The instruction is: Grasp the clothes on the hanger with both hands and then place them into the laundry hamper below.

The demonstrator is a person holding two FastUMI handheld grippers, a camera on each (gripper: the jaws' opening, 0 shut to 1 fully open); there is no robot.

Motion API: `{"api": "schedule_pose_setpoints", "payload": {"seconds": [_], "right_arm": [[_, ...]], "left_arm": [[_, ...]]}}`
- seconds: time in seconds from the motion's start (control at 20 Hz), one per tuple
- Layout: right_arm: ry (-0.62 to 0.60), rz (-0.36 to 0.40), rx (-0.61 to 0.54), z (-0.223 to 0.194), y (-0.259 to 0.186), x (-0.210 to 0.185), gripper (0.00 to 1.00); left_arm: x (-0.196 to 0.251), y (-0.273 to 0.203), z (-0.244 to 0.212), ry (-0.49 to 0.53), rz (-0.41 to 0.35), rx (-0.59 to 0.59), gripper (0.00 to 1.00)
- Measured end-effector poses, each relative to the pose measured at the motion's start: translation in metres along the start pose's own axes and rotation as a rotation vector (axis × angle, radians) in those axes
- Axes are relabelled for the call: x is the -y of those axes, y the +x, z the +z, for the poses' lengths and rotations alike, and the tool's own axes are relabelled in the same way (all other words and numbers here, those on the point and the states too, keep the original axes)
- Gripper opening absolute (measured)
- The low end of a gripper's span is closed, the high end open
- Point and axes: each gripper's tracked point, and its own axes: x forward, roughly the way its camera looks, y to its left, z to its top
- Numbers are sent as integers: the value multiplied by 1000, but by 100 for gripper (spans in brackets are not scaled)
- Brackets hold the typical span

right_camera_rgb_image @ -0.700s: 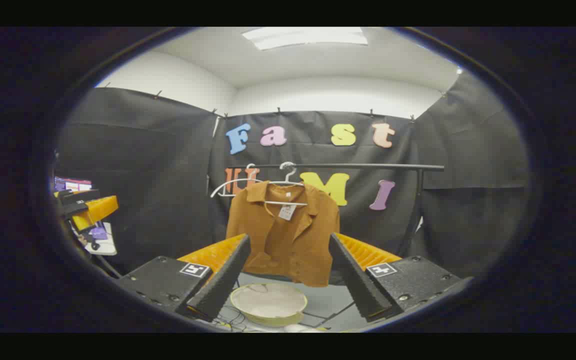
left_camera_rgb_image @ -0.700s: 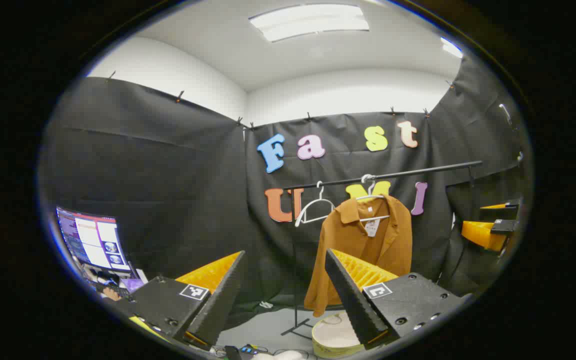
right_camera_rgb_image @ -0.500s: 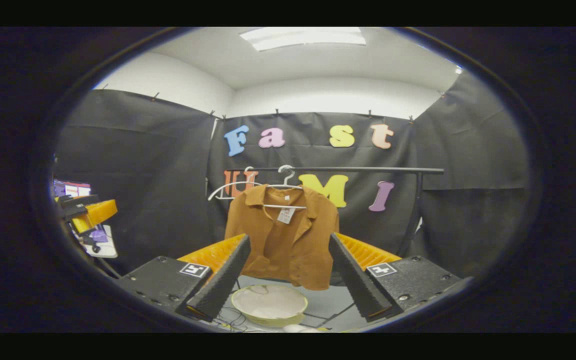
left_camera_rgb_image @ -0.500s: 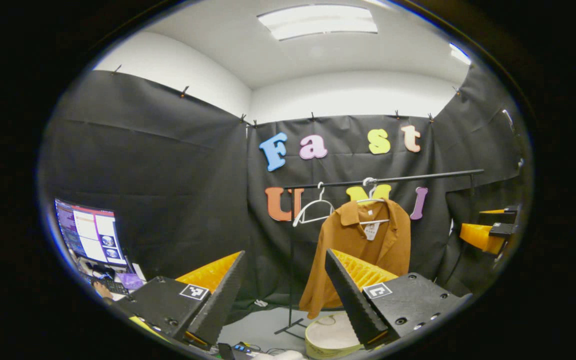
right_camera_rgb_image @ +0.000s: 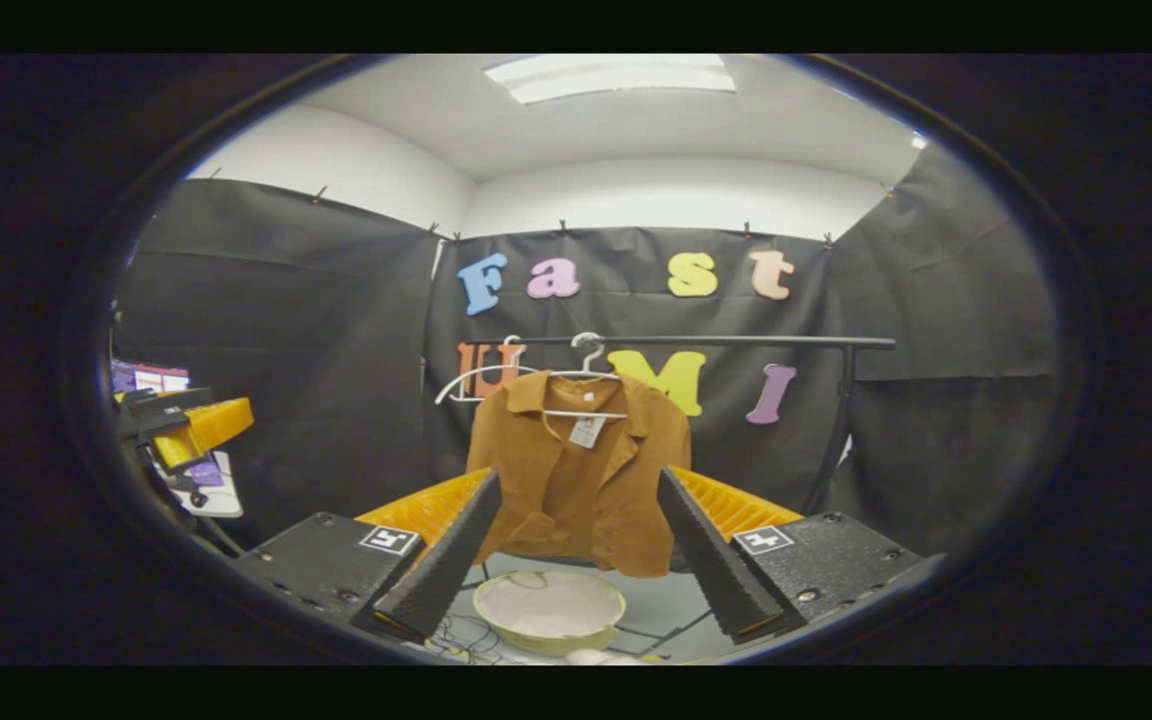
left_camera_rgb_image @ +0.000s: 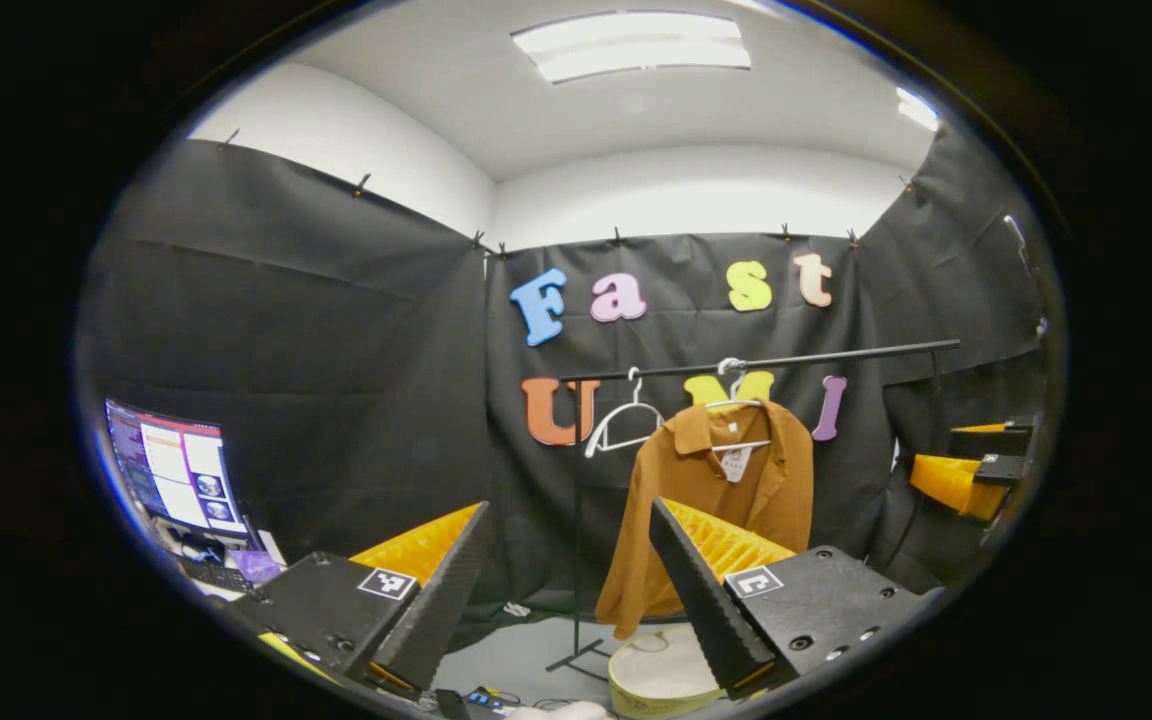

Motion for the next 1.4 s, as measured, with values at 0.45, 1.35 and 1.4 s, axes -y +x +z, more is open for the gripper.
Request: {"api": "schedule_pose_setpoints", "payload": {"seconds": [0.45,1.35,1.4], "right_arm": [[15,-51,-13,-15,2,5,99],[25,27,-68,-68,189,61,99],[27,36,-74,-72,208,67,99]], "left_arm": [[7,3,-4,-31,-69,19,100],[102,124,-44,-21,-107,-9,100],[111,139,-46,-13,-104,-4,100]]}}
